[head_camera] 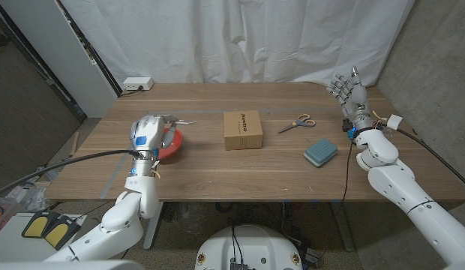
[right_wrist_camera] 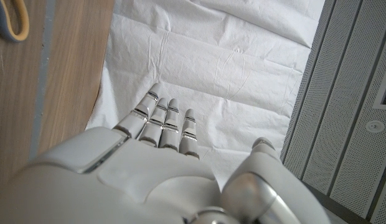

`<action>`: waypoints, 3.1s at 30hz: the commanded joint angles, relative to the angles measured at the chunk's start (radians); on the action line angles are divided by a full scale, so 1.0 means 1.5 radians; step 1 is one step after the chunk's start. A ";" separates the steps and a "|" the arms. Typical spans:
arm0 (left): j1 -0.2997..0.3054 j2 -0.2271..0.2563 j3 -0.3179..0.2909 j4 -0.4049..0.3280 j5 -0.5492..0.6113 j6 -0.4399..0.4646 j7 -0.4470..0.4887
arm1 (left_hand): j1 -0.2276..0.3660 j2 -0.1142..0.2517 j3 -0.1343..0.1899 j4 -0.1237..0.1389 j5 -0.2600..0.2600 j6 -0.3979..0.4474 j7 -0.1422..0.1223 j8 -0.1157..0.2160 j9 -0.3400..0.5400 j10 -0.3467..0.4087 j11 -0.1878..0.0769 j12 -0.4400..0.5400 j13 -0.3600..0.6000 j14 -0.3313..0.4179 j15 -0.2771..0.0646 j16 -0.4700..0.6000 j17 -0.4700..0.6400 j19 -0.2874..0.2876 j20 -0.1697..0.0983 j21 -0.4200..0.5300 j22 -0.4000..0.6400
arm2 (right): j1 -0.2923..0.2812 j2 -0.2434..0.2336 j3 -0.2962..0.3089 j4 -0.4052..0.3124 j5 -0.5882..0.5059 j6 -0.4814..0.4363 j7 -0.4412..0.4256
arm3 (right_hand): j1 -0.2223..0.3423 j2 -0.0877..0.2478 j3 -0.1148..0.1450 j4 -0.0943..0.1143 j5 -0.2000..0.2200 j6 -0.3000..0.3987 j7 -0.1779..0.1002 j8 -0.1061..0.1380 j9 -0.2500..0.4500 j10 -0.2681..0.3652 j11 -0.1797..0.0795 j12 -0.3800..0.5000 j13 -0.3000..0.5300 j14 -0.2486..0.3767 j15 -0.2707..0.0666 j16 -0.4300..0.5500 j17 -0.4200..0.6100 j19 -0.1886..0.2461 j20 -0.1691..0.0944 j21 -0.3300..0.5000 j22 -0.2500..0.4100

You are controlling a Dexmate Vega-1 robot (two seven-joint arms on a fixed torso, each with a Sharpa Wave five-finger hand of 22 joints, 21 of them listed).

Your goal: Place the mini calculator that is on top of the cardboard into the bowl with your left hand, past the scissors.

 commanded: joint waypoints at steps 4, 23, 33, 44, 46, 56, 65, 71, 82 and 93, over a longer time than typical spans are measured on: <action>0.023 -0.010 -0.026 0.012 -0.020 0.032 0.020 | 0.001 0.003 0.008 -0.001 0.004 0.049 0.025 -0.003 0.007 0.005 -0.001 0.003 0.002 0.003 -0.033 -0.001 0.002 0.001 -0.055 0.005 0.003 | 0.021 0.005 -0.014 0.005 -0.006 -0.016 -0.010 | 0.001 0.005 0.000 0.000 0.000 0.007 0.000 -0.003 0.004 0.006 -0.003 0.001 0.002 0.004 -0.001 -0.001 0.002 0.006 -0.005 -0.002 0.004; 0.027 -0.009 -0.030 0.030 -0.041 0.072 0.019 | 0.001 0.003 0.012 -0.001 0.004 0.051 0.026 -0.005 0.007 0.005 -0.001 0.003 0.002 0.002 -0.033 -0.001 0.003 0.001 -0.055 0.006 0.003 | 0.026 0.002 -0.017 0.010 -0.006 -0.022 -0.010 | 0.001 0.006 -0.001 -0.001 0.000 0.008 0.000 -0.003 0.004 0.006 -0.002 0.000 0.002 0.004 0.000 -0.002 0.002 0.008 -0.004 -0.006 0.004; 0.029 0.001 -0.037 0.038 -0.054 0.092 0.016 | 0.001 0.002 0.014 -0.001 0.003 0.052 0.027 -0.007 0.007 0.008 -0.001 0.003 0.002 0.006 -0.033 0.000 0.003 0.005 -0.055 0.007 0.003 | 0.030 0.006 -0.021 0.017 -0.006 -0.018 -0.008 | 0.001 0.007 -0.001 -0.002 0.000 0.008 0.001 -0.004 0.004 0.006 -0.003 0.000 0.002 0.005 0.000 -0.001 0.002 0.009 -0.004 -0.008 0.004; 0.006 -0.004 -0.030 0.069 -0.080 0.080 0.024 | 0.001 0.002 0.016 -0.001 0.003 0.051 0.027 -0.009 0.008 0.008 -0.001 0.003 0.002 0.005 -0.033 -0.001 0.002 0.004 -0.055 0.007 0.003 | 0.029 0.003 -0.022 0.010 -0.005 -0.032 -0.017 | 0.001 0.007 -0.001 -0.002 0.000 0.008 0.001 -0.004 0.004 0.006 -0.003 -0.001 0.002 0.004 -0.001 -0.002 0.002 0.010 -0.004 -0.011 0.004; 0.003 -0.002 -0.027 0.072 -0.086 0.076 0.020 | 0.001 0.002 0.017 -0.002 0.003 0.052 0.028 -0.009 0.008 0.008 -0.001 0.003 0.002 0.005 -0.033 -0.001 0.002 0.003 -0.055 0.007 0.003 | 0.029 0.001 -0.023 0.007 -0.010 -0.033 -0.020 | 0.001 0.008 -0.001 -0.002 0.000 0.008 0.001 -0.004 0.004 0.006 -0.002 -0.001 0.002 0.004 -0.001 -0.002 0.002 0.010 -0.005 -0.011 0.004; -0.028 0.018 0.003 0.092 -0.097 0.059 -0.011 | 0.001 0.000 0.018 -0.002 0.003 0.052 0.028 -0.010 0.008 0.006 -0.001 0.002 0.002 0.000 -0.032 -0.003 0.002 -0.001 -0.053 0.006 0.004 | 0.019 0.000 -0.020 -0.006 -0.013 -0.037 -0.033 | 0.001 0.008 -0.002 -0.003 0.000 0.010 0.001 -0.004 0.004 0.007 -0.002 -0.001 0.002 0.004 -0.001 -0.002 0.002 0.011 -0.004 -0.013 0.004; -0.052 0.026 0.024 0.109 -0.110 0.044 -0.028 | -0.001 0.000 0.020 -0.001 0.003 0.050 0.026 -0.012 0.008 0.004 0.000 0.002 0.003 -0.004 -0.032 -0.003 0.002 -0.005 -0.052 0.006 0.004 | 0.010 -0.005 -0.018 -0.025 -0.015 -0.053 -0.048 | 0.001 0.008 -0.002 -0.003 0.000 0.010 0.000 -0.003 0.004 0.007 -0.003 -0.002 0.002 0.004 0.000 -0.002 0.002 0.011 -0.004 -0.015 0.004; -0.057 0.032 0.029 0.109 -0.116 0.054 -0.039 | -0.001 0.000 0.021 -0.001 0.003 0.051 0.025 -0.012 0.008 0.003 0.000 0.002 0.003 -0.005 -0.032 -0.003 0.002 -0.005 -0.052 0.006 0.004 | 0.007 -0.005 -0.017 -0.029 -0.018 -0.054 -0.052 | 0.001 0.009 -0.002 -0.003 0.000 0.010 0.000 -0.004 0.004 0.007 -0.002 -0.002 0.002 0.004 -0.001 -0.002 0.002 0.012 -0.004 -0.017 0.004; -0.071 0.037 0.040 0.112 -0.118 0.082 -0.052 | -0.001 -0.001 0.022 -0.001 0.002 0.051 0.024 -0.013 0.008 0.002 -0.001 0.001 0.003 -0.009 -0.032 -0.004 0.002 -0.009 -0.052 0.005 0.004 | 0.015 -0.004 -0.024 -0.031 -0.022 -0.064 -0.052 | 0.001 0.009 -0.003 -0.004 0.000 0.010 0.000 -0.004 0.004 0.008 -0.003 -0.002 0.002 0.004 0.000 -0.002 0.002 0.013 -0.004 -0.019 0.004; -0.091 0.038 0.059 0.123 -0.129 0.080 -0.066 | -0.001 0.000 0.024 -0.001 0.002 0.049 0.025 -0.015 0.008 0.000 -0.001 0.001 0.003 -0.013 -0.032 -0.004 0.002 -0.013 -0.051 0.004 0.004 | 0.025 -0.001 -0.029 -0.026 -0.024 -0.070 -0.054 | 0.001 0.010 -0.003 -0.004 0.000 0.010 -0.001 -0.004 0.004 0.008 -0.003 -0.002 0.002 0.005 0.000 -0.002 0.002 0.014 -0.004 -0.021 0.004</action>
